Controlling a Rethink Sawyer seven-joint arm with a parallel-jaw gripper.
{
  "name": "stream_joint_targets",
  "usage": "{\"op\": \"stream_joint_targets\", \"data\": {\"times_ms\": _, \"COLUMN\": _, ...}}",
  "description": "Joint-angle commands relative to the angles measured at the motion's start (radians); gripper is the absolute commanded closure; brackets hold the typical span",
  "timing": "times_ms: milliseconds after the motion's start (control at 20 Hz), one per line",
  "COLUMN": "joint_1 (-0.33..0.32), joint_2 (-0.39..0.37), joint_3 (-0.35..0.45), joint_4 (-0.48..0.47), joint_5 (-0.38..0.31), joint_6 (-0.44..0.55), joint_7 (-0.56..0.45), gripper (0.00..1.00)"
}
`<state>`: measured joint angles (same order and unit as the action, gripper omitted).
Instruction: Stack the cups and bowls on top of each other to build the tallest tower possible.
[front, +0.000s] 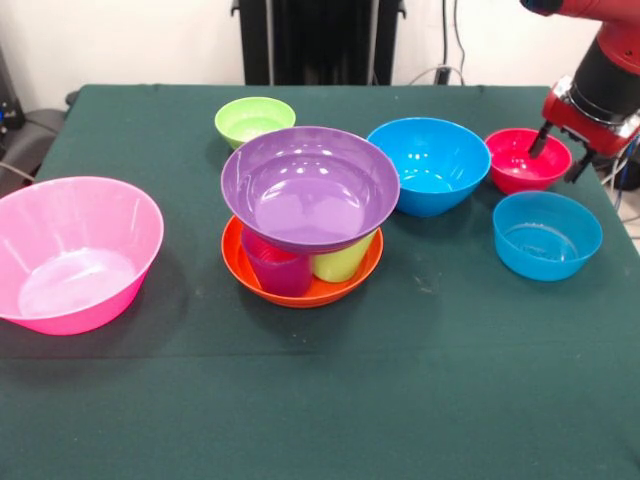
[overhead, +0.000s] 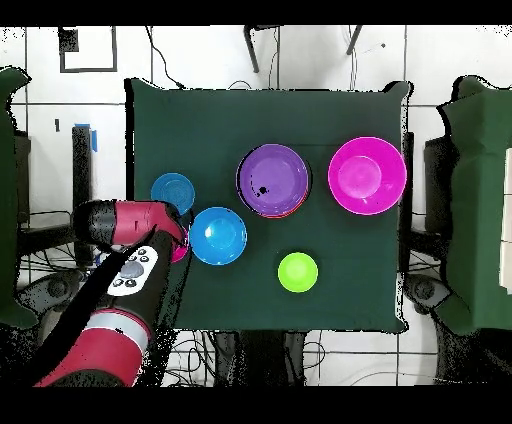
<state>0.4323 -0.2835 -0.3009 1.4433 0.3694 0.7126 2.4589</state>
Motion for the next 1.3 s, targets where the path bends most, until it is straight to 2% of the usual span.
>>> {"op": "stream_joint_targets", "data": {"times_ms": 50, "joint_1": 0.069, "joint_2": 0.031, "joint_3": -0.06, "joint_4": -0.029, "joint_5": -0.086, "joint_6": -0.071, "joint_7": 0.16, "gripper": 0.0}}
{"op": "stream_joint_targets", "data": {"times_ms": 450, "joint_1": 0.099, "joint_2": 0.072, "joint_3": -0.077, "joint_4": -0.055, "joint_5": -0.041, "joint_6": -0.042, "joint_7": 0.179, "gripper": 0.0}}
{"op": "stream_joint_targets", "data": {"times_ms": 700, "joint_1": 0.098, "joint_2": 0.1, "joint_3": -0.065, "joint_4": -0.057, "joint_5": -0.02, "joint_6": -0.078, "joint_7": 0.171, "gripper": 0.0}}
{"op": "stream_joint_targets", "data": {"times_ms": 1300, "joint_1": 0.118, "joint_2": 0.253, "joint_3": -0.09, "joint_4": -0.178, "joint_5": 0.015, "joint_6": -0.122, "joint_7": 0.225, "gripper": 0.0}}
